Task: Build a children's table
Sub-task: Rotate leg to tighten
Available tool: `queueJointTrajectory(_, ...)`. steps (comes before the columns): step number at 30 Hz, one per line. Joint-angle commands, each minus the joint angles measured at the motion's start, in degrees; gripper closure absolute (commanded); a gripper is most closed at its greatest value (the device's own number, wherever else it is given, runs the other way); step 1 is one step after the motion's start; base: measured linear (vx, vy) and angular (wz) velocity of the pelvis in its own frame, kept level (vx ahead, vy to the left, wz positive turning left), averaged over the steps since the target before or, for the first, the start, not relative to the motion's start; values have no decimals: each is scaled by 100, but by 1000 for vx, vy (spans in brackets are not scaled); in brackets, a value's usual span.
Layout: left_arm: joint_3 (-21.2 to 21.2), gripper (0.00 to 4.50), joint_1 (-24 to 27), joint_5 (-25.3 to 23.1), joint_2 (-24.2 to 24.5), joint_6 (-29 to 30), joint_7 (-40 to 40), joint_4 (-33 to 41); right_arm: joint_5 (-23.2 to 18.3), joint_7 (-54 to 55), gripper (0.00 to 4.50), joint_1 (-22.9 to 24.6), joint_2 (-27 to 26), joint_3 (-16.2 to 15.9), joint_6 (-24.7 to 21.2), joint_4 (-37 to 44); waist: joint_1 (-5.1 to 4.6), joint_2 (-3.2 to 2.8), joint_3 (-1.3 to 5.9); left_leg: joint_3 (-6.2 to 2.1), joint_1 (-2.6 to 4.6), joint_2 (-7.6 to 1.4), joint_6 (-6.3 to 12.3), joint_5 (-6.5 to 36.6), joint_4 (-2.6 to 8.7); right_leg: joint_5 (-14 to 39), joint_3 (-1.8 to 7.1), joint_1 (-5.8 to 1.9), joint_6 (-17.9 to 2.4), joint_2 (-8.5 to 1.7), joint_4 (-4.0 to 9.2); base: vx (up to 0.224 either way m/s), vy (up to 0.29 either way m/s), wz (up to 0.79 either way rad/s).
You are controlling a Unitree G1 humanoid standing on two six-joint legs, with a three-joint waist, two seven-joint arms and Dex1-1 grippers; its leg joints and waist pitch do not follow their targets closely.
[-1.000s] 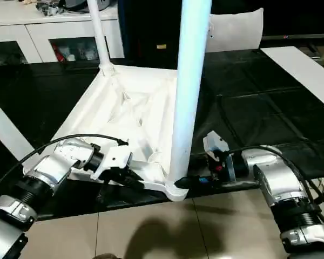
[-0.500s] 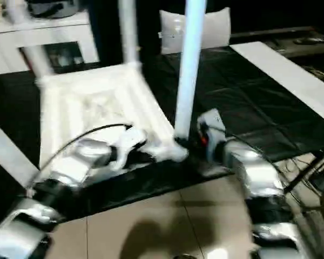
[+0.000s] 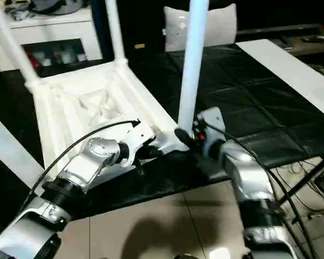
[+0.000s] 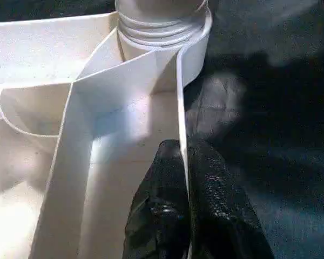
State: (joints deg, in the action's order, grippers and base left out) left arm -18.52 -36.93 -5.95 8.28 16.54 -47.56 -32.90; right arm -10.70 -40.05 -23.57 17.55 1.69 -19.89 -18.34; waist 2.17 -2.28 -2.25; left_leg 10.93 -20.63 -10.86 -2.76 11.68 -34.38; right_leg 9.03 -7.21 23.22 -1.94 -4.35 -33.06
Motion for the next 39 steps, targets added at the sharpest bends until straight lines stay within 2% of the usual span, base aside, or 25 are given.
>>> queueJointTrajectory(1, -179, 450, -31, -12, 199, -604, -468, 197, -164, -729, 115, 44, 314, -74, 296, 99, 47, 80, 386, -131, -9, -216, 713, 613, 317, 1712, 307, -379, -713, -433, 443, 0, 0, 0)
queueJointTrajectory(5, -314, 450, 7, 4, 451, -1163, -1026, 19, -198, -1474, 78, 97, 783, -197, 304, 184, 118, 77, 384, -122, 12, -227, 720, 634, 313, 1617, 322, -377, -785, -430, 418, 0, 0, 0)
queueJointTrajectory(10, -439, 450, 16, 164, 636, -1537, -1737, -93, -407, -2416, 78, 162, 1182, -389, 358, 258, 233, 78, 394, -116, 20, -254, 731, 621, 313, 1559, 323, -378, -796, -440, 395, 0, 0, 0)
queueJointTrajectory(11, -497, 450, -2, 166, 683, -1558, -1890, -126, -448, -2621, 78, 159, 1244, -425, 426, 226, 267, 96, 401, -116, 18, -271, 737, 573, 313, 1460, 332, -375, -834, -449, 371, 0, 0, 0)
queueJointTrajectory(12, -497, 450, -2, 166, 683, -1558, -1890, -126, -448, -2621, 96, 159, 1244, -425, 426, 226, 289, 90, 401, -113, 25, -274, 735, 564, 310, 1443, 334, -366, -853, -450, 366, 0, 0, 0)
queueJointTrajectory(13, -633, 450, -40, 128, 794, -1674, -2238, -197, -435, -2974, 106, 127, 1367, -519, 577, 112, 322, 81, 398, -110, 33, -272, 725, 582, 310, 1471, 334, -354, -865, -455, 371, 0, 0, 0)
queueJointTrajectory(15, -755, 450, -68, 141, 898, -1904, -2695, -247, -482, -3420, 118, 91, 1485, -647, 492, 73, 366, 76, 396, -113, 35, -275, 703, 595, 316, 1474, 336, -362, -883, -458, 367, 0, 0, 0)
queueJointTrajectory(20, -900, 450, -105, 130, 1013, -2196, -3157, -287, -574, -3833, 161, 86, 1576, -822, 422, 98, 430, 84, 393, -113, 55, -287, 636, 663, 330, 1643, 343, -355, -842, -466, 380, 0, 0, 0)
queueJointTrajectory(22, -948, 450, -126, 113, 1045, -2273, -3275, -311, -616, -3992, 196, 90, 1604, -879, 393, 103, 436, 87, 391, -116, 52, -295, 620, 670, 333, 1606, 345, -357, -856, -468, 376, 0, 0, 0)
queueJointTrajectory(26, -1009, 450, -170, 81, 1082, -2356, -3413, -354, -625, -4175, 227, 87, 1580, -970, 353, 81, 433, 96, 388, -120, 46, -292, 558, 705, 339, 1700, 344, -367, -823, -477, 380, 0, 0, 0)
queueJointTrajectory(27, -1001, 450, -186, 77, 1072, -2396, -3462, -391, -653, -4248, 236, 85, 1558, -1013, 315, 69, 431, 114, 388, -116, 44, -279, 549, 687, 337, 1754, 340, -372, -793, -472, 387, 0, 0, 0)
queueJointTrajectory(29, -998, 450, -193, 73, 1069, -2417, -3482, -410, -658, -4270, 247, 86, 1555, -1029, 311, 67, 438, 105, 388, -114, 46, -276, 547, 661, 334, 1792, 340, -365, -765, -473, 393, 0, 0, 0)
queueJointTrajectory(33, -961, 450, -218, 116, 1039, -2446, -3487, -505, -731, -4349, 251, 122, 1532, -1067, 211, 106, 442, 116, 393, -112, 42, -276, 567, 620, 331, 1749, 341, -366, -764, -470, 386, 0, 0, 0)
queueJointTrajectory(36, -824, 450, -187, 133, 956, -2149, -3121, -530, -943, -4042, 252, 209, 1359, -854, -103, 327, 437, 101, 388, -115, 46, -283, 556, 625, 335, 1759, 339, -360, -770, -462, 386, 0, 0, 0)
queueJointTrajectory(38, -697, 450, -168, 184, 867, -1900, -2875, -521, -873, -3714, 252, 255, 1267, -823, -185, 460, 435, 107, 375, -109, 53, -277, 516, 673, 340, 1891, 335, -356, -730, -466, 413, 0, 0, 0)
queueJointTrajectory(39, -663, 450, -165, 198, 843, -1844, -2825, -521, -851, -3640, 252, 265, 1248, -820, -196, 490, 415, 114, 350, -111, 61, -255, 445, 787, 353, 2218, 315, -355, -622, -465, 460, 0, 0, 0)
